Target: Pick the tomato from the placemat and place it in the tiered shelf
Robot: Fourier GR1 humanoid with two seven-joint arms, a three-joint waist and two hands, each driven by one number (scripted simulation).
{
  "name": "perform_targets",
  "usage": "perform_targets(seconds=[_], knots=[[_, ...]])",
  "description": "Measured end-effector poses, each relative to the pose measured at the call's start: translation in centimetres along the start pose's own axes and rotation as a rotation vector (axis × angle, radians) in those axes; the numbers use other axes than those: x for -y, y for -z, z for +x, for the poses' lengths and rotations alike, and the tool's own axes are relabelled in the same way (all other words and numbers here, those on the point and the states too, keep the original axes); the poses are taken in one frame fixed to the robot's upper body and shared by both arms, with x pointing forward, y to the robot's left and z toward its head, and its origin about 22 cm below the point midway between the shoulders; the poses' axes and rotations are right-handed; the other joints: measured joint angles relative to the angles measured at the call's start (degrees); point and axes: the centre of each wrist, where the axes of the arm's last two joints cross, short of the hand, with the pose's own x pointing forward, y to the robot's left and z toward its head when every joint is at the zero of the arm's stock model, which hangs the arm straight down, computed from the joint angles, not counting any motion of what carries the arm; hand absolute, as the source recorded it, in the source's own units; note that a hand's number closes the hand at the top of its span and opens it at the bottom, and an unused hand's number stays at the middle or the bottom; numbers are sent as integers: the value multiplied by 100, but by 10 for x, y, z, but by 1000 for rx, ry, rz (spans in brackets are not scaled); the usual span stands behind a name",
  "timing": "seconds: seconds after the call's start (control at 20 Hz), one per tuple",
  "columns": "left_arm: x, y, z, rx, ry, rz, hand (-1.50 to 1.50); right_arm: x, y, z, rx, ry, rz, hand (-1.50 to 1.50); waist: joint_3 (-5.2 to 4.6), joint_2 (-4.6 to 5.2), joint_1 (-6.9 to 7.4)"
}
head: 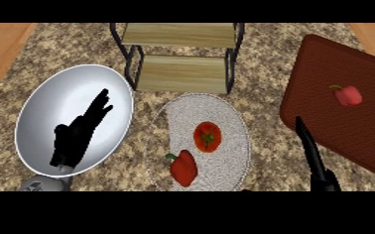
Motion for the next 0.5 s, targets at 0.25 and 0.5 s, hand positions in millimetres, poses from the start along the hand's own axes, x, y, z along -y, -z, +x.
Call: perform_targets(seconds=[0.25,0.5], knots=[[1,1,2,-2,9,-3,0,6,-8,1,-105,-258,116,-150,-31,14,23],[4,-1,6,-2,1,-21,0,13,0,-1,-202,-575,98,-150,-46,19,51]])
